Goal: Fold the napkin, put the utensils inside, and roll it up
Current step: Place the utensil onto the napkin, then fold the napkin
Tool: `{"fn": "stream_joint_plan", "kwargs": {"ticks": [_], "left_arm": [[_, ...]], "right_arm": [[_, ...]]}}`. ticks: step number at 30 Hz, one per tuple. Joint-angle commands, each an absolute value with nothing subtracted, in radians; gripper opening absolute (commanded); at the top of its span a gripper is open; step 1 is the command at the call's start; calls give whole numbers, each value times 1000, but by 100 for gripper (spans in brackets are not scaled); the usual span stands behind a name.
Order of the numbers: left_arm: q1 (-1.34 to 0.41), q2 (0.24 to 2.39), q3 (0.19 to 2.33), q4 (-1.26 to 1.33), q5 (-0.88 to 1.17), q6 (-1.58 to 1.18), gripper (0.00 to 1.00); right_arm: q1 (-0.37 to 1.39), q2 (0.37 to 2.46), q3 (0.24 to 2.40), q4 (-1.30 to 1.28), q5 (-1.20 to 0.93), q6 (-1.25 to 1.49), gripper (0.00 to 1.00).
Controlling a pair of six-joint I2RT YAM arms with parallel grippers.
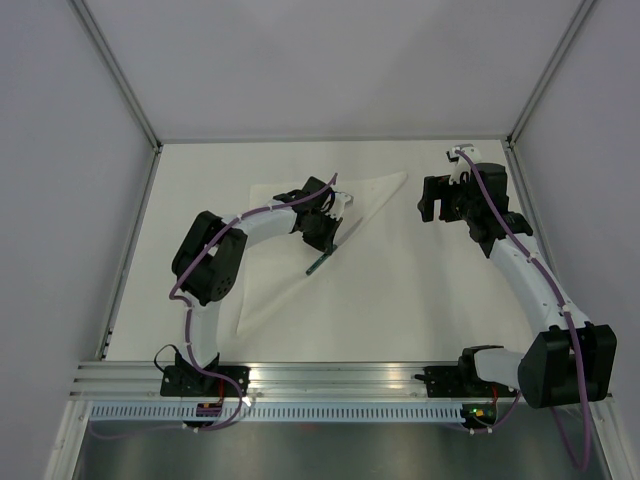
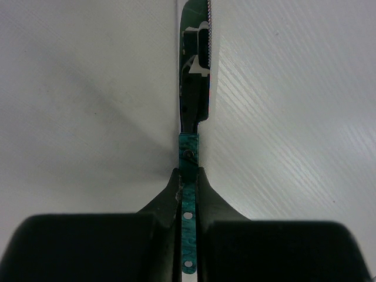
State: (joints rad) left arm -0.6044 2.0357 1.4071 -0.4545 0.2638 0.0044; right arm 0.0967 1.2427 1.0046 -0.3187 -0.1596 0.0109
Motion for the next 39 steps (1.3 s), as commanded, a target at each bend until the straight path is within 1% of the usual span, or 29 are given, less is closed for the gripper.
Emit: {"fn": "stream_joint_plan", "kwargs": {"ticks": [1, 3, 4, 7, 12, 17, 18, 23, 26, 28, 29, 30, 31, 33, 35, 36, 37, 38, 39], "left_arm": [[-609, 2002, 1424, -463, 233, -3, 10], [-607, 1996, 1424, -466, 230, -3, 14], [-609, 1991, 1425, -466, 229, -3, 18], [-607, 1980, 1433, -474, 219, -2, 25], [-609, 1967, 1460, -483, 230, -2, 33], [-611, 1950, 1488, -495, 256, -2, 37], [-611, 1945, 1489, -495, 259, -2, 39], [-611, 1882, 1505, -502, 265, -28, 44], [-609, 1803, 1519, -514, 201, -66, 47], [-607, 1737, 1529, -525, 140, -124, 50], [-601, 1670, 1543, -552, 47, -150, 52], [-597, 1637, 1554, -581, 5, -178, 55], [-588, 1605, 1563, -606, -93, -243, 55], [-546, 1495, 1577, -670, -147, -299, 55], [-520, 1404, 1571, -698, -233, -356, 56], [-515, 1322, 1568, -722, -257, -363, 57], [-509, 1287, 1571, -739, -300, -377, 58], [-509, 1257, 1580, -753, -316, -383, 58], [-508, 1197, 1586, -768, -334, -388, 59]], "right_arm": [[103, 1233, 1045, -328, -141, 12, 91], [103, 1233, 1045, -327, -143, 12, 91], [103, 1233, 1045, -328, -143, 12, 91], [103, 1233, 1045, -328, -144, 12, 91], [103, 1233, 1045, -327, -144, 12, 91], [103, 1230, 1045, -330, -141, 12, 91], [103, 1230, 1045, -330, -141, 12, 91], [101, 1224, 1048, -334, -169, 12, 91], [112, 1227, 1081, -345, -239, 21, 92], [177, 1245, 1104, -348, -272, -23, 92], [211, 1250, 1118, -332, -253, -32, 92], [268, 1270, 1124, -327, -230, -43, 92], [294, 1282, 1130, -325, -230, -54, 91], [348, 1304, 1129, -301, -238, -64, 89], [440, 1334, 1099, -263, -249, -80, 86], [477, 1344, 1085, -246, -236, -87, 85], [565, 1359, 1072, -230, -213, -97, 85], [613, 1365, 1045, -200, -203, -112, 84], [709, 1371, 1032, -183, -184, -139, 84]]}}
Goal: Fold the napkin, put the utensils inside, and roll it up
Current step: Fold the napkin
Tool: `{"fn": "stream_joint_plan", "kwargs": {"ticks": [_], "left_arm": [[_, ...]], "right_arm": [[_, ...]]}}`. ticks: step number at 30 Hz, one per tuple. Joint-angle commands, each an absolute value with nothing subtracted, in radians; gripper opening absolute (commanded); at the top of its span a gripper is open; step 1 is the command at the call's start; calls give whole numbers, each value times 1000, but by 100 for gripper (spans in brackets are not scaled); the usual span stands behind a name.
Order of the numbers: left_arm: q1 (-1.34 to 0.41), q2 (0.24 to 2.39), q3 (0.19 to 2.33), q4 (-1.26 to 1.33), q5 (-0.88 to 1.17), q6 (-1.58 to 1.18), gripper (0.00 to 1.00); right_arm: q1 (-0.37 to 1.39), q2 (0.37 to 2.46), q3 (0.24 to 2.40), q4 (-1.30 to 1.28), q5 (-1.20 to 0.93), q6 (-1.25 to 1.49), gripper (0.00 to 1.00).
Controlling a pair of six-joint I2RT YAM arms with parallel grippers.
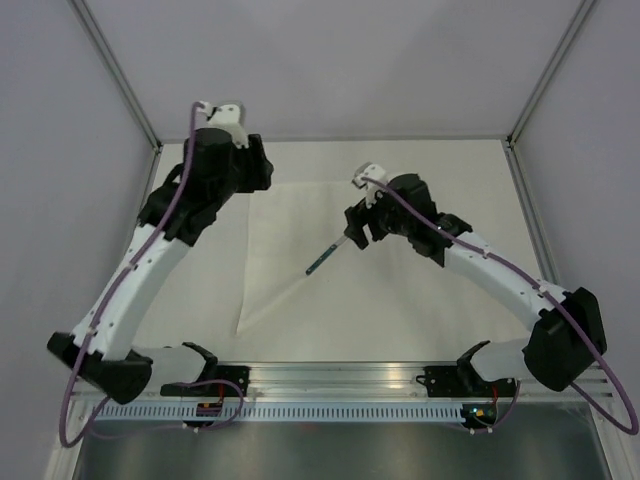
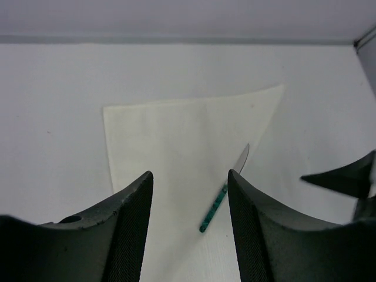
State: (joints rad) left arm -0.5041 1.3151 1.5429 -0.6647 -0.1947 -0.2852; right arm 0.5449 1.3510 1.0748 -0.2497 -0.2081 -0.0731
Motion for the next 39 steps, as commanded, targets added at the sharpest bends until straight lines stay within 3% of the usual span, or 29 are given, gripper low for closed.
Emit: {"fn": "stream_joint_plan", "kwargs": {"ticks": [1, 7, 16, 39], "left_arm": [[-506, 1171, 1594, -799, -378, -406, 59], [-505, 1010, 1666, -865, -463, -433, 62], [-505, 951, 1669, -940, -494, -448, 62], [-503, 894, 1568, -950, -480, -486, 59]], "right_arm": [[759, 1390, 1022, -167, -167, -162, 84], [1067, 1503, 959, 24, -97, -314, 83], [1359, 1721, 963, 307, 84, -477, 79], [1519, 2077, 1026, 747, 281, -733, 72]]}}
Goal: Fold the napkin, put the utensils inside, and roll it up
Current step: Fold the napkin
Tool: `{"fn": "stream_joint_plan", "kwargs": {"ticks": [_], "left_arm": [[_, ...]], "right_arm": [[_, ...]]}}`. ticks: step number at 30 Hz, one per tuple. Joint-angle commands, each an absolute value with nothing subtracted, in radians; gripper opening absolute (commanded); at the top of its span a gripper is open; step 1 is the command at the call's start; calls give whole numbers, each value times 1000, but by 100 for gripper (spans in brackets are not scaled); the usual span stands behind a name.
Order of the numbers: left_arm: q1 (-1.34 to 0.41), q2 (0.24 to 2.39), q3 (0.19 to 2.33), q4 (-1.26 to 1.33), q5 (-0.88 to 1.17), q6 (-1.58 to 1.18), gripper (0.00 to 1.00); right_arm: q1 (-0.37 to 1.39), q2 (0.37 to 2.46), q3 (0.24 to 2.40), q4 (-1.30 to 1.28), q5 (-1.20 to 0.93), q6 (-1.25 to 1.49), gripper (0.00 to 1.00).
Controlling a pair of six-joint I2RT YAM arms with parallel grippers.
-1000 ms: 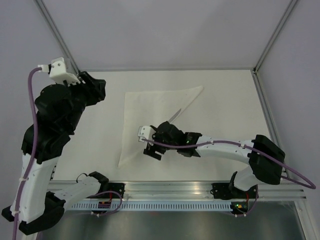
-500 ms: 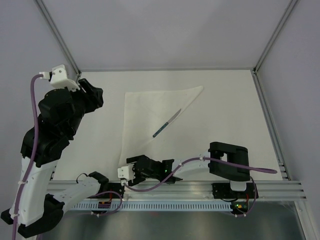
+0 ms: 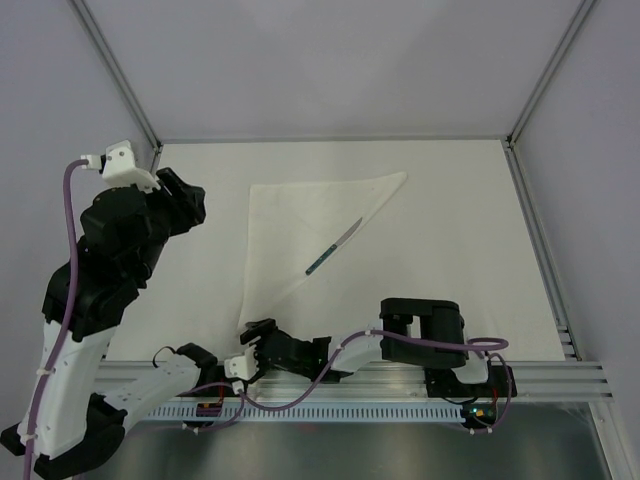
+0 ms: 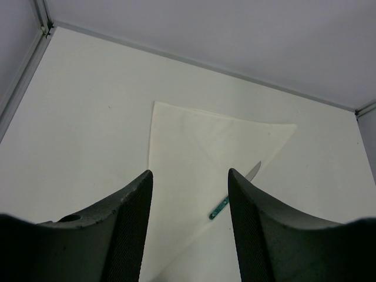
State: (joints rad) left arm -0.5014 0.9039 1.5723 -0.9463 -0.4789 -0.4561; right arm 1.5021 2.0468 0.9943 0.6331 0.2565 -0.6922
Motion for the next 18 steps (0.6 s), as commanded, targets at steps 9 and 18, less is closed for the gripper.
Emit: {"fn": "stream_joint_plan", "kwargs": {"ticks": [9, 18], "left_arm": [[-505, 879, 1526, -956, -466, -499, 57], [-505, 873, 1477, -953, -456, -509, 57]], "right_arm": [[1534, 2163, 1065, 816, 301, -778, 69], [1534, 2198, 1060, 861, 304, -798, 59]]}}
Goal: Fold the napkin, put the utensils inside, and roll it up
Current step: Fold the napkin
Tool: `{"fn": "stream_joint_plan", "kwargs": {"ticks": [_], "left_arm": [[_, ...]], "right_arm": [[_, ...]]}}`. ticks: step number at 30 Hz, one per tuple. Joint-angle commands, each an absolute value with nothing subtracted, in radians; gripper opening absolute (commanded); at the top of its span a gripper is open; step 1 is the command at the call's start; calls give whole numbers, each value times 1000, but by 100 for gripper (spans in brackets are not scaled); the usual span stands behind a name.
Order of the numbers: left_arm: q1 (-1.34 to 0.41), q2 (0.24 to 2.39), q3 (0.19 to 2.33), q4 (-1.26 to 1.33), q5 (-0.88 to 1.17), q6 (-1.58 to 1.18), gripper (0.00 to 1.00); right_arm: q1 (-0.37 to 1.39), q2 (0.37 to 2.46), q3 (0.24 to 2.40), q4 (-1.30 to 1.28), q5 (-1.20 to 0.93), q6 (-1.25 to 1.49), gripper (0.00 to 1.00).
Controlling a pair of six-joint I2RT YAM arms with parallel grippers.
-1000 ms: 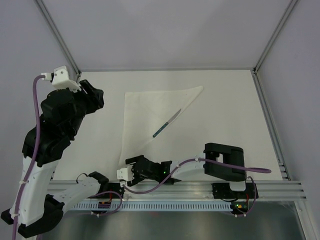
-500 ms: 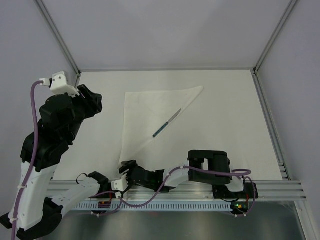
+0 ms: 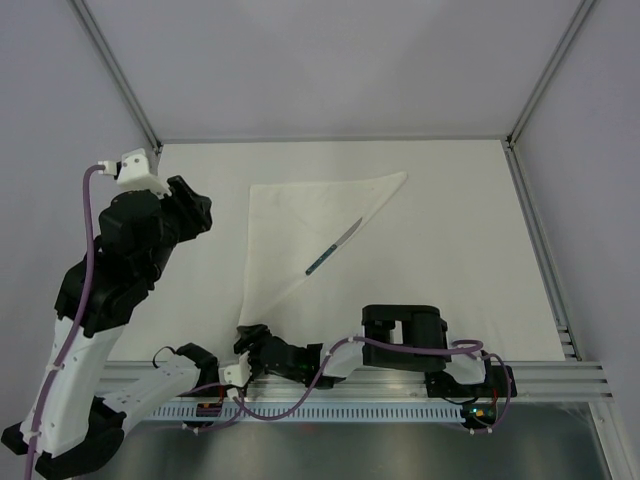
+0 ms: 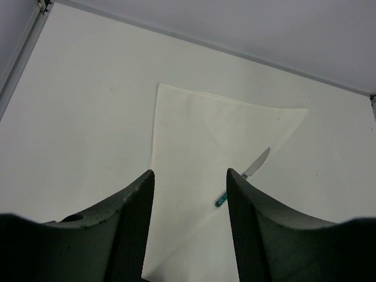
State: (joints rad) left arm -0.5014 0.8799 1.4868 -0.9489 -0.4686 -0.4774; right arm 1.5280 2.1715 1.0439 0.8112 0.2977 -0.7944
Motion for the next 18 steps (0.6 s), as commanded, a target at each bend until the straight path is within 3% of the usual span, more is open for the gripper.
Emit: {"fn": "stream_joint_plan", "kwargs": {"ticks": [1, 4, 14, 18], "left_arm": [[-505, 871, 1474, -951, -456, -509, 57], [-505, 874, 1465, -947, -456, -509, 57], [-505, 884, 1439, -923, -448, -506, 56], [-505, 887, 1433, -916, -446, -505, 57]], "right_arm": [[1532, 2204, 1060, 865, 304, -798, 57], [1534, 2212, 1060, 877, 311, -799, 49], [1529, 2209, 1065, 877, 324, -772, 7], [1520, 2197, 1072, 862, 322, -753, 2]]}}
